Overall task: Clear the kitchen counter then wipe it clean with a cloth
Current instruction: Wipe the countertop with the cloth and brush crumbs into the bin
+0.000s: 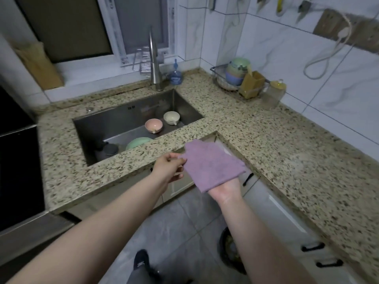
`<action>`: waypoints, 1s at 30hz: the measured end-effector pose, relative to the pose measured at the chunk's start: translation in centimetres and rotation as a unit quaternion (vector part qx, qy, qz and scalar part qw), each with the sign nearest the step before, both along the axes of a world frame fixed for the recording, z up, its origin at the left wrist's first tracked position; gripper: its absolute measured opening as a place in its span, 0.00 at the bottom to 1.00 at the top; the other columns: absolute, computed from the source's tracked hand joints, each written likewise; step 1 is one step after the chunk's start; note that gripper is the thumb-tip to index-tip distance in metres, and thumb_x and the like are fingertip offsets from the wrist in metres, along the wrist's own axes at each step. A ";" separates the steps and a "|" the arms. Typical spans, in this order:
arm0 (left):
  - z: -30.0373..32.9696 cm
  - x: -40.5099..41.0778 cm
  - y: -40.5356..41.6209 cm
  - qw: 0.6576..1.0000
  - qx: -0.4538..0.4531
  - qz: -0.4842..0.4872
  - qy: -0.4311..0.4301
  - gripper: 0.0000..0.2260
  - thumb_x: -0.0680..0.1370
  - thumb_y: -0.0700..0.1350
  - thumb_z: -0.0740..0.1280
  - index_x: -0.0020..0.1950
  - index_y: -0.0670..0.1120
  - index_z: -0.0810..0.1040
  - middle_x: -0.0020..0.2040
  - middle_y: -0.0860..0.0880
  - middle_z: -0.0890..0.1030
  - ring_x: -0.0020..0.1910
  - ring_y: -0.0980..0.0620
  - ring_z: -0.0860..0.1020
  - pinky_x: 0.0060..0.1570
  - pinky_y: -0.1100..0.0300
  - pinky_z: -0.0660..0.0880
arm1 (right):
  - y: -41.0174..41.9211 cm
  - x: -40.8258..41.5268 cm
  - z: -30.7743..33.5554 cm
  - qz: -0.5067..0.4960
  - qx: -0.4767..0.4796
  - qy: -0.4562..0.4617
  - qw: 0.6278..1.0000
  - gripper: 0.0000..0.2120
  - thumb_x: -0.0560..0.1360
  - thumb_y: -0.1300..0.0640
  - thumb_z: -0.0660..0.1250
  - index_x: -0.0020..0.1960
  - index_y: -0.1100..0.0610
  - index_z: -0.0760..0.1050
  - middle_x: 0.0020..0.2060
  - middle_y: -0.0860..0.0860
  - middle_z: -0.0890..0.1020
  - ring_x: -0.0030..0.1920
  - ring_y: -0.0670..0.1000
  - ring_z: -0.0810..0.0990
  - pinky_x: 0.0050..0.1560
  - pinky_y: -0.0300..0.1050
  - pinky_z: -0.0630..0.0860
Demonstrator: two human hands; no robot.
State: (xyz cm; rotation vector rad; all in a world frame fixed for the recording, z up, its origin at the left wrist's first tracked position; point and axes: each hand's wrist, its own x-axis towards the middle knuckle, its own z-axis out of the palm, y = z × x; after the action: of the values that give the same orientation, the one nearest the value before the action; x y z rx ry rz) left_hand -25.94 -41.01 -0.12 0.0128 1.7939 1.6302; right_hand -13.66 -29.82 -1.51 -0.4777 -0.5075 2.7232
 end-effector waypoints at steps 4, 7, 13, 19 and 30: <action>0.4 -2.6 -4.6 0.998 0.002 0.070 0.000 0.04 0.78 0.41 0.68 0.50 0.45 0.75 0.35 0.46 0.77 0.26 0.54 0.73 0.24 0.65 0.72 | -2.8 -3.4 0.7 0.036 -0.006 -0.010 0.999 0.25 0.68 0.54 0.75 0.63 0.57 0.75 0.67 0.57 0.77 0.72 0.59 0.69 0.75 0.61 0.60; 0.4 -4.8 -8.7 0.991 0.002 0.131 -0.012 0.02 0.78 0.40 0.68 0.48 0.46 0.76 0.38 0.47 0.79 0.29 0.53 0.74 0.23 0.66 0.73 | -5.4 -6.2 1.2 0.064 0.001 -0.033 0.997 0.20 0.73 0.53 0.70 0.64 0.56 0.74 0.66 0.56 0.78 0.68 0.58 0.75 0.72 0.59 0.65; 0.4 -9.3 -17.8 0.977 0.023 0.213 -0.011 0.06 0.79 0.40 0.66 0.42 0.47 0.77 0.38 0.50 0.78 0.31 0.56 0.74 0.22 0.70 0.70 | -12.1 -12.4 1.9 0.099 0.006 -0.053 0.994 0.14 0.76 0.51 0.67 0.59 0.55 0.76 0.61 0.54 0.81 0.65 0.56 0.77 0.71 0.55 0.67; 0.5 -14.3 -27.3 0.969 0.016 0.245 -0.023 0.12 0.82 0.47 0.60 0.42 0.48 0.79 0.30 0.55 0.77 0.22 0.61 0.72 0.23 0.69 0.66 | -21.0 -18.0 2.8 0.149 -0.010 -0.063 0.987 0.11 0.80 0.52 0.61 0.53 0.56 0.78 0.53 0.54 0.85 0.52 0.56 0.84 0.59 0.54 0.77; -1.0 -19.6 -32.2 0.985 0.000 0.163 -0.062 0.04 0.81 0.42 0.63 0.50 0.46 0.78 0.37 0.51 0.79 0.32 0.55 0.75 0.23 0.69 0.71 | -27.3 -24.0 0.2 0.143 0.003 -0.091 0.986 0.14 0.81 0.50 0.60 0.59 0.57 0.78 0.61 0.55 0.81 0.59 0.56 0.81 0.58 0.55 0.79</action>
State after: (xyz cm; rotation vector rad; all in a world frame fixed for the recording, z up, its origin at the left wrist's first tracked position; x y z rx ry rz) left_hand -45.52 -73.21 -1.08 -0.3932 1.7673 1.8102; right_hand -37.69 -57.13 -1.35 -0.7050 -0.6792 2.9632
